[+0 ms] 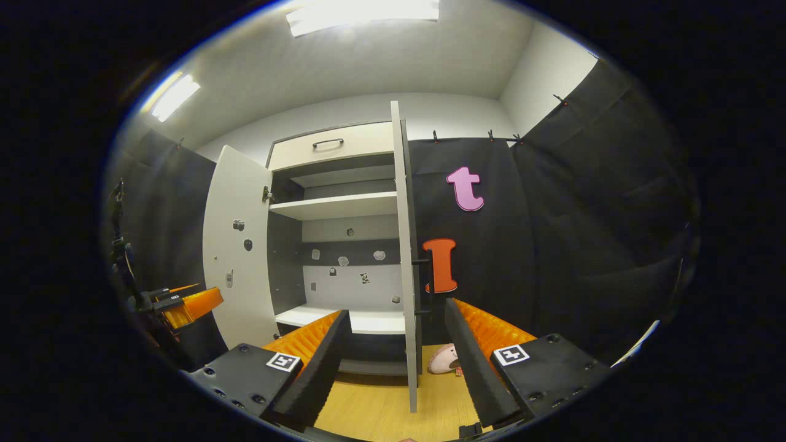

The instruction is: Open the right door of the double-door shoe cabinet with the right hand, and open the left door with the left hand.

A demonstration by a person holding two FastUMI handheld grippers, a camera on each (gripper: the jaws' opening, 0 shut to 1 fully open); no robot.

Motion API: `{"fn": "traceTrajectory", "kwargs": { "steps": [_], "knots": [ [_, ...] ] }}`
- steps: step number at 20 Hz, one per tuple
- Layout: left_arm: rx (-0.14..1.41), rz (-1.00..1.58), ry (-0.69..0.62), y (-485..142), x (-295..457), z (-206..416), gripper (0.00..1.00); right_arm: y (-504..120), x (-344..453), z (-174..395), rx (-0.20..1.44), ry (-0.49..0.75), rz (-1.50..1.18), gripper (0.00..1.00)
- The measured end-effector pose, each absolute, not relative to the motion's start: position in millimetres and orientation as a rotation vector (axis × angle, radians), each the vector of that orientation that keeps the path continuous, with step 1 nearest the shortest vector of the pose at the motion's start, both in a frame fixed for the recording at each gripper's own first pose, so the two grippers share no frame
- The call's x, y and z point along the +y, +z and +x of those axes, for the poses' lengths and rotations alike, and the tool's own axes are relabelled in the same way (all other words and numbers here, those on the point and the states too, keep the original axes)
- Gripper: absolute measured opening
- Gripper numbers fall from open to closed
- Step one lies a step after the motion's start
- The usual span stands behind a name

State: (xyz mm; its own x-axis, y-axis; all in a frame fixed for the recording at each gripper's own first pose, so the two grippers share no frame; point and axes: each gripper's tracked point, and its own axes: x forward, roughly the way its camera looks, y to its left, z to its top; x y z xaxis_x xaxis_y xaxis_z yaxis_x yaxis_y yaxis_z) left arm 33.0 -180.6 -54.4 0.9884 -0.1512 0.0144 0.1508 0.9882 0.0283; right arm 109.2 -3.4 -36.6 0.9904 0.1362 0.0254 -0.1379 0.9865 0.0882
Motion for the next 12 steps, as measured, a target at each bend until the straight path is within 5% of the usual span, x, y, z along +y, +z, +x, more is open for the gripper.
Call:
{"fn": "traceTrajectory", "kwargs": {
  "steps": [12],
  "knots": [
    [-0.02, 0.011, -0.17, -58.8, -179.1, 52.4, 0.94, -31.7, 4.2, 118.9, -0.034, 0.127, 0.066, 0.98]
  ]
}}
